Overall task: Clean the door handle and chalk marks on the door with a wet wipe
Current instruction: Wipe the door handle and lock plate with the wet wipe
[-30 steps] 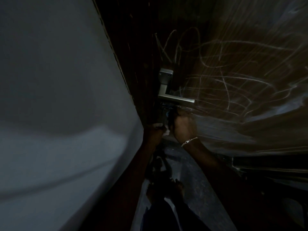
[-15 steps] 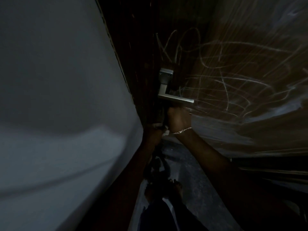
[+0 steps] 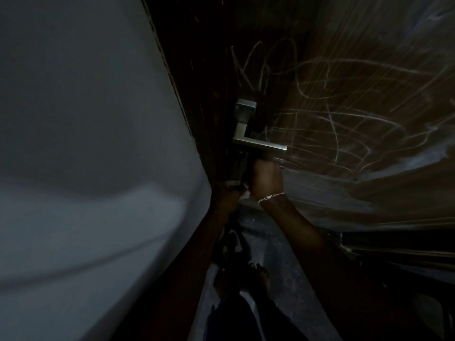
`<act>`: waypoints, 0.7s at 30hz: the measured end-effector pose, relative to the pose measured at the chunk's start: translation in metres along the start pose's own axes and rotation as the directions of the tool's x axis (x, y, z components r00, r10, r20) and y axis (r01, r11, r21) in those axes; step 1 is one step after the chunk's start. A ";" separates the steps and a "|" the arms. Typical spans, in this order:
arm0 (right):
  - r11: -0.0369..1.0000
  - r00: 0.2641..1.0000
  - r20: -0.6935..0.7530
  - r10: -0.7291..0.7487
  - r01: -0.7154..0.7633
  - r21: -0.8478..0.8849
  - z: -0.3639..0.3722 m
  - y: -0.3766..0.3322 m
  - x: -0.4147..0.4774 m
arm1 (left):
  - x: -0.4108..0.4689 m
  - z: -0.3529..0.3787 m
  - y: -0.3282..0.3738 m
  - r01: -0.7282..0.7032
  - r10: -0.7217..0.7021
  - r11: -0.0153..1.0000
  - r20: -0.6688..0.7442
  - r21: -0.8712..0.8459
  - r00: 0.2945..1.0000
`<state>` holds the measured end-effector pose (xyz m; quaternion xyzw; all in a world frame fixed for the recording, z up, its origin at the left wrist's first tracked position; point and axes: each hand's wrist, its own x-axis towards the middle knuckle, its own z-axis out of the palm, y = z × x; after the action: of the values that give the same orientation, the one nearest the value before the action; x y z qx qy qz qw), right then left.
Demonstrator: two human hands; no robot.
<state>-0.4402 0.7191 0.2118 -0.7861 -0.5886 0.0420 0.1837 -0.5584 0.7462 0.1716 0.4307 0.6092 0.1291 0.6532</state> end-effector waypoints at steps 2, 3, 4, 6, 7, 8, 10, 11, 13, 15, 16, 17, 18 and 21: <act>0.996 0.995 -0.035 0.091 -0.091 0.000 -0.003 0.021 -0.008 | 0.003 0.000 -0.001 0.019 -0.008 0.993 0.101 -0.115 0.995; 0.993 0.991 -0.071 0.117 -0.118 -0.019 -0.005 0.033 -0.012 | 0.005 0.001 -0.001 0.019 -0.009 0.993 0.079 -0.115 0.997; 0.992 0.990 -0.074 0.123 -0.125 -0.025 -0.009 0.041 -0.016 | 0.004 0.001 0.000 0.008 -0.003 0.996 0.062 -0.085 0.998; 0.993 0.991 -0.079 0.109 -0.112 -0.032 -0.014 0.051 -0.027 | 0.006 0.001 -0.002 -0.001 0.008 0.996 0.074 -0.094 0.997; 0.994 0.990 -0.096 0.106 -0.109 -0.028 -0.014 0.056 -0.031 | 0.002 0.001 0.000 -0.003 0.016 0.990 0.092 -0.138 0.996; 0.991 0.986 -0.109 0.130 -0.133 -0.026 -0.018 0.058 -0.033 | 0.002 0.002 -0.001 -0.009 0.024 0.988 0.093 -0.154 0.995; 0.986 0.977 -0.132 0.166 -0.167 0.004 -0.020 0.061 -0.031 | 0.004 0.003 -0.004 -0.016 0.031 0.987 0.090 -0.158 0.995; 0.988 0.981 -0.118 0.156 -0.153 0.032 -0.019 0.059 -0.028 | 0.006 0.004 -0.005 -0.018 0.033 0.986 0.088 -0.165 0.996; 0.993 0.994 -0.039 0.105 -0.102 0.059 -0.015 0.046 -0.021 | 0.009 0.005 -0.007 -0.020 0.035 0.987 0.092 -0.157 0.995; 0.995 0.996 0.005 0.090 -0.090 0.048 -0.009 0.038 -0.014 | 0.011 0.005 -0.009 -0.007 0.020 0.988 0.081 -0.157 0.996; 0.994 0.995 0.013 0.099 -0.099 0.042 -0.009 0.035 -0.013 | 0.011 0.005 -0.010 -0.004 0.015 0.988 0.074 -0.156 0.997; 0.995 0.995 0.014 0.095 -0.095 0.039 -0.007 0.037 -0.013 | 0.012 0.005 -0.010 -0.005 0.016 0.987 0.069 -0.159 0.998; 0.995 0.996 0.010 0.091 -0.091 0.030 -0.009 0.039 -0.016 | 0.014 0.005 -0.011 -0.009 0.022 0.986 0.071 -0.169 0.997; 0.992 0.992 -0.013 0.123 -0.123 -0.003 -0.014 0.053 -0.024 | 0.012 0.005 -0.008 -0.029 0.038 0.990 0.066 -0.138 0.997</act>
<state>-0.3958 0.6801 0.2029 -0.8216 -0.5379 0.0469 0.1829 -0.5542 0.7476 0.1568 0.3993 0.5686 0.1667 0.6996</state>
